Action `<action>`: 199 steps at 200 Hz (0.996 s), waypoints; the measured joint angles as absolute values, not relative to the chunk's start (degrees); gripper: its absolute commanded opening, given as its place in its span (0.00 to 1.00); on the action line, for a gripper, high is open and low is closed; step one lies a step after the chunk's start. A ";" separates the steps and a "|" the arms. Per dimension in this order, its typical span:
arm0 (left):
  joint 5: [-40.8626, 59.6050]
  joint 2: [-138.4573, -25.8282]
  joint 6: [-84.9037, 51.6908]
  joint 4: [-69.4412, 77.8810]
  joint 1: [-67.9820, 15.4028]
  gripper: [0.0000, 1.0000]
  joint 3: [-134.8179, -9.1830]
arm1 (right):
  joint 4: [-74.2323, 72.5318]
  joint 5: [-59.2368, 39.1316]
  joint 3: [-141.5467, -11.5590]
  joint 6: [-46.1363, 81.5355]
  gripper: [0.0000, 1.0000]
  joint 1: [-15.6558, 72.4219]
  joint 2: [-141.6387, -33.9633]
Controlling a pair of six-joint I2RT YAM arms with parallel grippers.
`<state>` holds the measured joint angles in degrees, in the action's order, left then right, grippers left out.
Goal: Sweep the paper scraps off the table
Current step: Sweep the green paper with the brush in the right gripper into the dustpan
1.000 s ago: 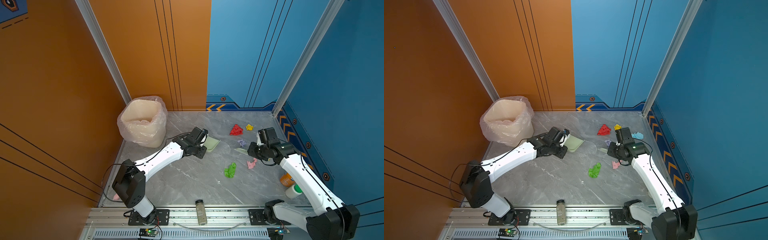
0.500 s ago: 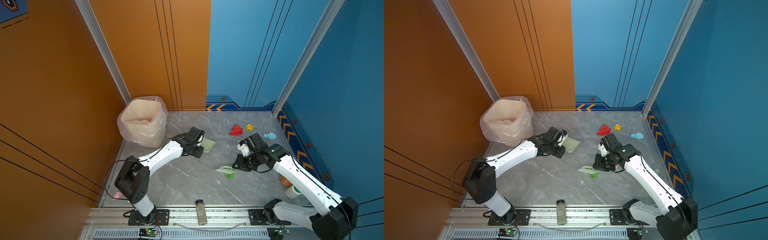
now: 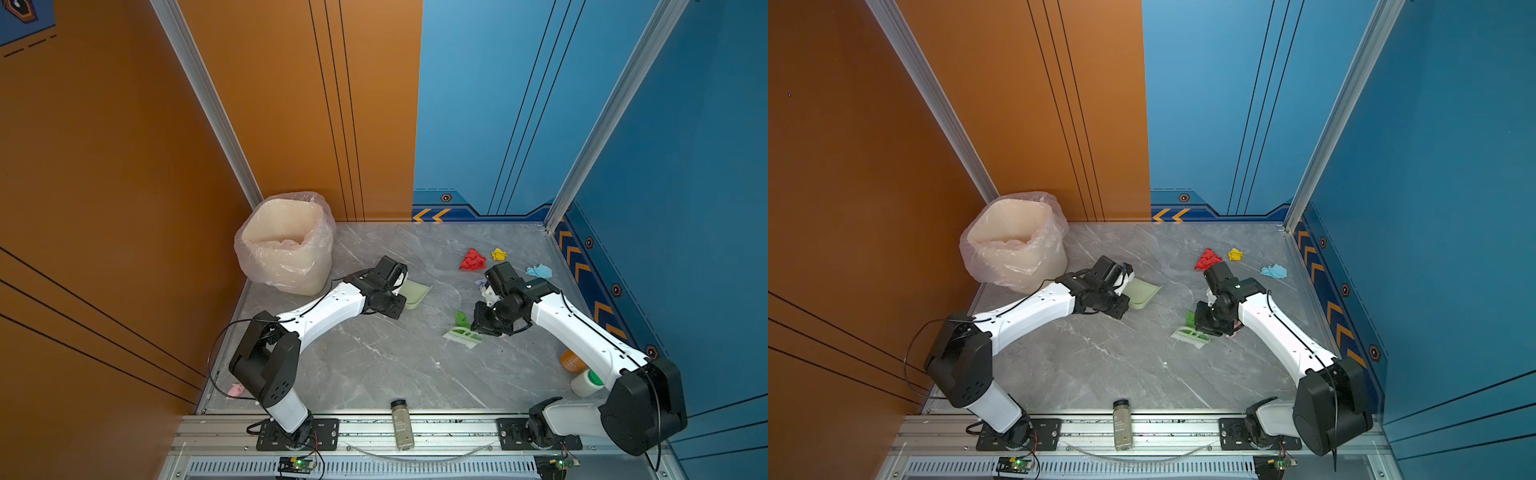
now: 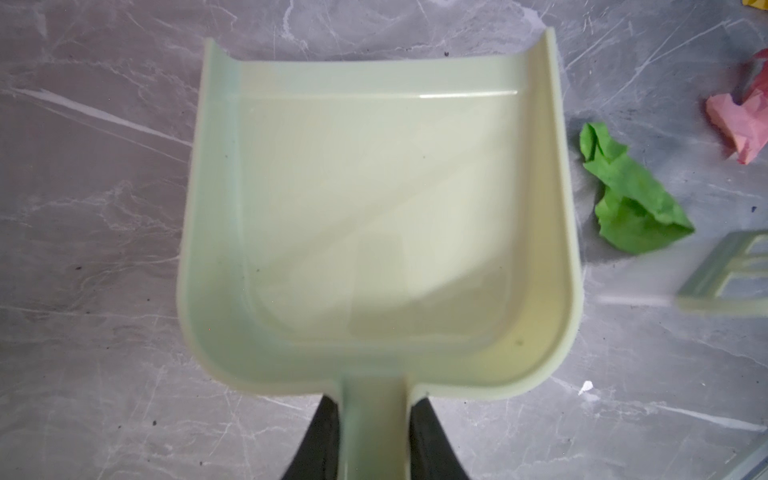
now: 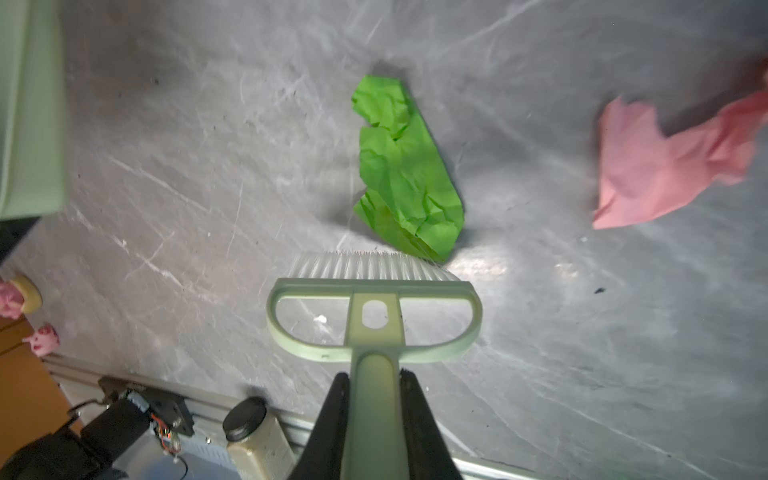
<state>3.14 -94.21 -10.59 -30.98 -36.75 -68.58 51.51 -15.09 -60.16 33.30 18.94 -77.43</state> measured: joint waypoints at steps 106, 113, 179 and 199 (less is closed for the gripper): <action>4.29 -94.35 -6.92 -30.87 -43.13 0.00 -65.84 | 45.12 -10.00 -67.99 31.75 0.00 11.86 -77.58; 4.45 -94.54 -6.22 -30.79 -43.92 0.00 -65.84 | 44.88 -9.50 -67.99 31.77 0.00 11.68 -76.77; 4.34 -99.33 -2.26 -30.96 -49.54 0.00 -66.61 | 43.86 -5.23 -66.65 31.77 0.00 10.37 -77.62; 3.75 -101.65 -1.45 -31.03 -50.39 0.00 -67.94 | 43.83 -4.51 -66.63 31.53 0.00 10.39 -79.77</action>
<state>3.75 -101.65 -1.45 -31.03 -50.39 -67.94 43.83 -4.51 -66.63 31.53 10.39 -79.77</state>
